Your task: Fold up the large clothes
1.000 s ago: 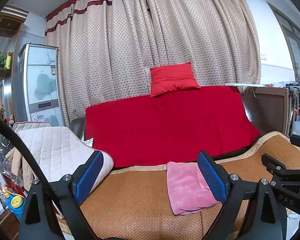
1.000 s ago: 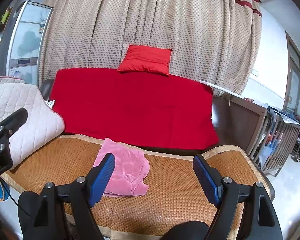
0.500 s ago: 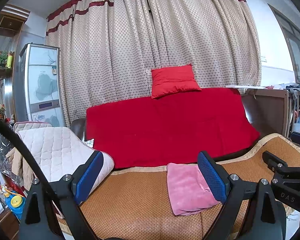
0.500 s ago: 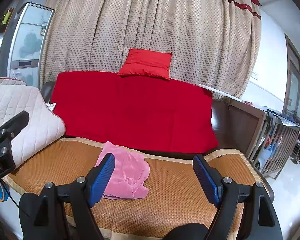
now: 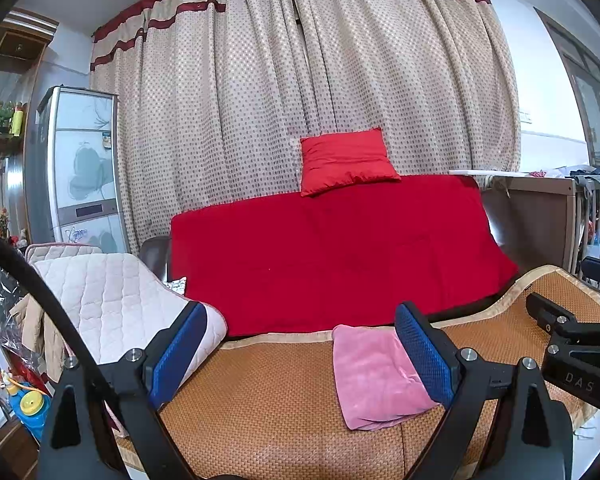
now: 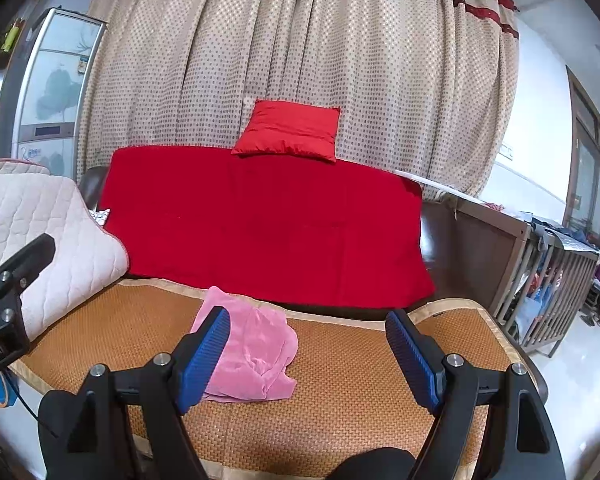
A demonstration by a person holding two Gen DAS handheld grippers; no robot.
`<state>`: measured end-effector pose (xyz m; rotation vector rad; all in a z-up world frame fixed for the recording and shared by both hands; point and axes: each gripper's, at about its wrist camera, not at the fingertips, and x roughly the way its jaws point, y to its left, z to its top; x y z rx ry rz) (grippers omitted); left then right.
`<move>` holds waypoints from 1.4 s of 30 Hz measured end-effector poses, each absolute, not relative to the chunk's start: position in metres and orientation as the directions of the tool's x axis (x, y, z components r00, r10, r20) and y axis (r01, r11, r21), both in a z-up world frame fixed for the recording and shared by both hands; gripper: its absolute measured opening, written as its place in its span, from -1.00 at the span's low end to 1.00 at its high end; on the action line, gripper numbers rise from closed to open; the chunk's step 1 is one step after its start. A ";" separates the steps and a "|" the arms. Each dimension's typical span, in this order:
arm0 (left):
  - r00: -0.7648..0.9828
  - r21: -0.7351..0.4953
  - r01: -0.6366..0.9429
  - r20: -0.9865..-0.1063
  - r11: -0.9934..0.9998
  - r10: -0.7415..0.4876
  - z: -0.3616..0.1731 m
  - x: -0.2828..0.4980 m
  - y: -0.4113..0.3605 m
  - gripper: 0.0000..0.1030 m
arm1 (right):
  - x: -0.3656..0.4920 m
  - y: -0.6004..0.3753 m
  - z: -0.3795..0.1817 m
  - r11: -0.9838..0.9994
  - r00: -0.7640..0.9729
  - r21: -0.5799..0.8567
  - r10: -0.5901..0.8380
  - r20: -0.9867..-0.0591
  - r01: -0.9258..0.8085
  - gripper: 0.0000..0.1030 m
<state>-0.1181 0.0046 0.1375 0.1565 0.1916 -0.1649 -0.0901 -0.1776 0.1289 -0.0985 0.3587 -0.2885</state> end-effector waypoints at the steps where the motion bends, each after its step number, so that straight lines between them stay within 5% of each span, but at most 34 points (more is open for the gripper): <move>1: 0.968 0.139 0.179 -0.202 0.974 -0.149 0.137 -0.118 0.005 0.84 | -0.090 -0.178 0.129 0.954 0.896 -0.145 -0.295 -0.331 0.261 0.62; 42: 0.959 0.118 0.200 -0.225 0.973 -0.170 0.138 -0.119 0.008 0.84 | -0.093 -0.193 0.126 0.947 0.887 -0.101 -0.320 -0.333 0.303 0.62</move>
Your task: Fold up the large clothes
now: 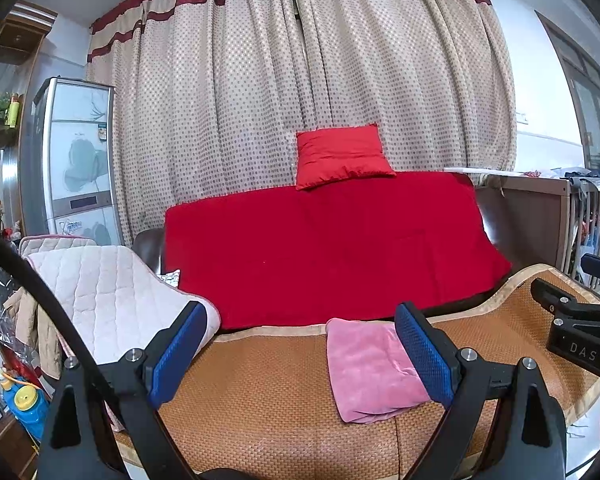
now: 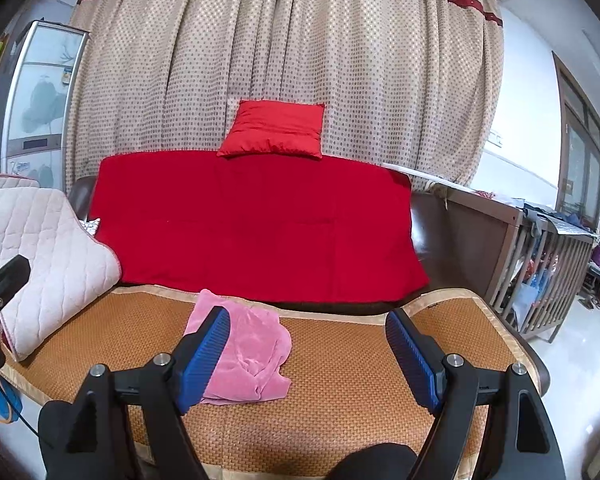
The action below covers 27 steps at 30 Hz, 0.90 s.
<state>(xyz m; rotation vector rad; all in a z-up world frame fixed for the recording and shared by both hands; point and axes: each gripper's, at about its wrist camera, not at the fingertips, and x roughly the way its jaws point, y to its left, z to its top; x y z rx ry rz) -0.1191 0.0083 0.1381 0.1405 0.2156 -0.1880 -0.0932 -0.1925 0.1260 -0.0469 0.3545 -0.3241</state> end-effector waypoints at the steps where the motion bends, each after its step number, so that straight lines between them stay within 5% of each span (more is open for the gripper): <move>1: 0.960 0.119 0.200 -0.224 0.973 -0.170 0.138 -0.120 0.008 0.84 | -0.093 -0.193 0.126 0.948 0.887 -0.101 -0.319 -0.333 0.303 0.62; 27: 0.953 0.121 0.222 -0.238 0.968 -0.189 0.136 -0.120 0.006 0.84 | -0.094 -0.190 0.124 0.952 0.889 -0.097 -0.307 -0.339 0.292 0.62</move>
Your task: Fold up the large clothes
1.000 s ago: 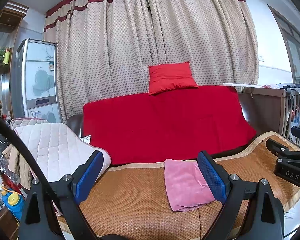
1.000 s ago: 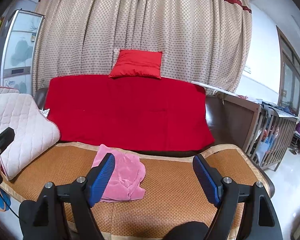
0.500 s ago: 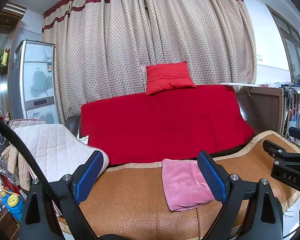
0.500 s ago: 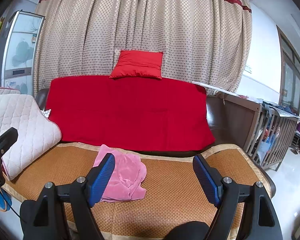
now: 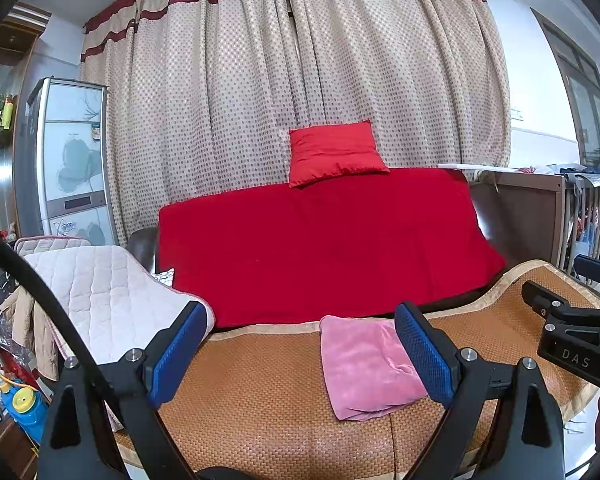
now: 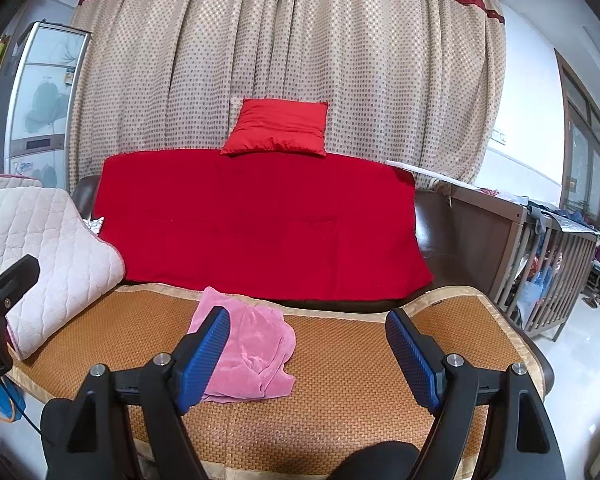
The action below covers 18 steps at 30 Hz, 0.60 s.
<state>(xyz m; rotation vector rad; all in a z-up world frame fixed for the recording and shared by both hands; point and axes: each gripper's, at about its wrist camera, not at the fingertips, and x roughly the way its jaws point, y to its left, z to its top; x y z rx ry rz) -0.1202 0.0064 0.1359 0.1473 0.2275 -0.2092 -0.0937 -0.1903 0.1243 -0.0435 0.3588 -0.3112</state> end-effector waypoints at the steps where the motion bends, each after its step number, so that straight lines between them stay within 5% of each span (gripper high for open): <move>1: 0.952 0.119 0.223 -0.238 0.967 -0.190 0.136 -0.120 0.007 0.84 | -0.094 -0.190 0.124 0.952 0.890 -0.095 -0.307 -0.337 0.292 0.62; 18: 0.955 0.123 0.226 -0.223 0.966 -0.195 0.140 -0.126 0.004 0.84 | -0.097 -0.182 0.125 0.956 0.900 -0.096 -0.294 -0.323 0.277 0.62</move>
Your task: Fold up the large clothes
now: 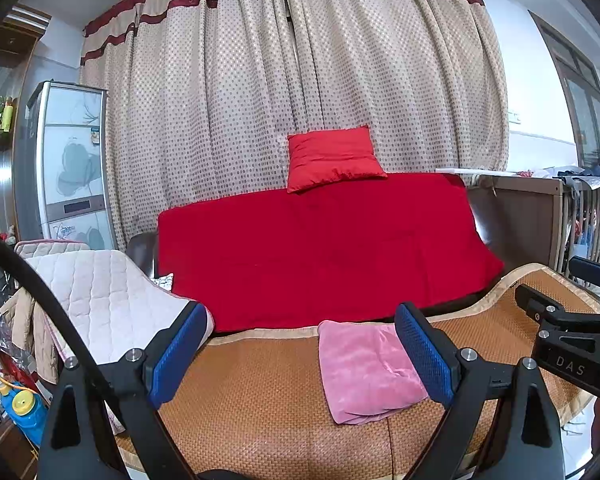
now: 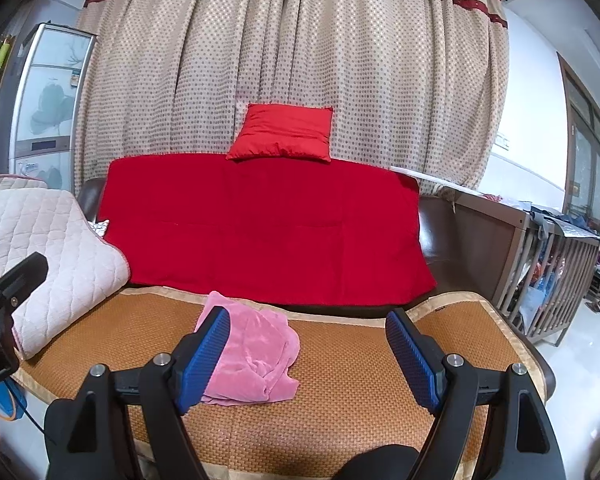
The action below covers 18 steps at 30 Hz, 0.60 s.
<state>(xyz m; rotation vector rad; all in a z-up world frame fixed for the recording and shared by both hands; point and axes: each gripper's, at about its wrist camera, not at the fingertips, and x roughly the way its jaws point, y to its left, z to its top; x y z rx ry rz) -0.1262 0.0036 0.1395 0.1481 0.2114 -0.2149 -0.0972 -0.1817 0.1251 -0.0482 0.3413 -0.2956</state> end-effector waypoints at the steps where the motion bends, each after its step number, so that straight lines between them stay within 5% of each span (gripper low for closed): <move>1: 0.955 0.123 0.227 -0.224 0.966 -0.195 0.139 -0.126 0.004 0.84 | -0.098 -0.181 0.126 0.956 0.900 -0.096 -0.294 -0.321 0.278 0.62; 18: 0.951 0.117 0.243 -0.225 0.963 -0.212 0.140 -0.128 0.005 0.84 | -0.098 -0.180 0.126 0.957 0.903 -0.093 -0.290 -0.317 0.274 0.62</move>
